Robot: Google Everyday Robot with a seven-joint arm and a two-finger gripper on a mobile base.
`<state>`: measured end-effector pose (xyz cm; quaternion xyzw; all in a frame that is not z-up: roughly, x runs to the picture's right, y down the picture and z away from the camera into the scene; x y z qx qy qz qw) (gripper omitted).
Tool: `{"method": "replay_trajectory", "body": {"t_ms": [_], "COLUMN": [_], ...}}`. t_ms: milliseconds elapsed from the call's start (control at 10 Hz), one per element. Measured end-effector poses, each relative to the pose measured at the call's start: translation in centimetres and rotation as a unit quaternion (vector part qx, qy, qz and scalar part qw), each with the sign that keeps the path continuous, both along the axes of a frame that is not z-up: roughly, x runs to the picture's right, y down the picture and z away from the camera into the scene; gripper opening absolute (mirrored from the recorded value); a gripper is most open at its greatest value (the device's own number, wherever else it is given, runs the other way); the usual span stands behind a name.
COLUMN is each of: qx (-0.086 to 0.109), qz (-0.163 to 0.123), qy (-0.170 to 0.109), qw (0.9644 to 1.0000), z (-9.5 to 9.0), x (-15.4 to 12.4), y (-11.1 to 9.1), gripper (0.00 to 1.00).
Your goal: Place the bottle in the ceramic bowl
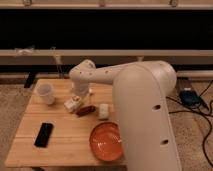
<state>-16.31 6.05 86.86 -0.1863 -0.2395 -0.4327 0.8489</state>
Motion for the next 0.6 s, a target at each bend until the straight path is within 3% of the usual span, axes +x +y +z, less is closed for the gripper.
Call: {"method": "replay_trajectory", "body": {"t_ms": [300,600], "qx": [0.000,-0.001], "qz": [0.000,-0.021], "qy": [0.000,0.008], "qw": [1.0000,0.9997], "z": [0.0,1.8], "x": [-0.1,-0.1], "y": [-0.1,-1.6], "gripper": [0.80,0.80]}}
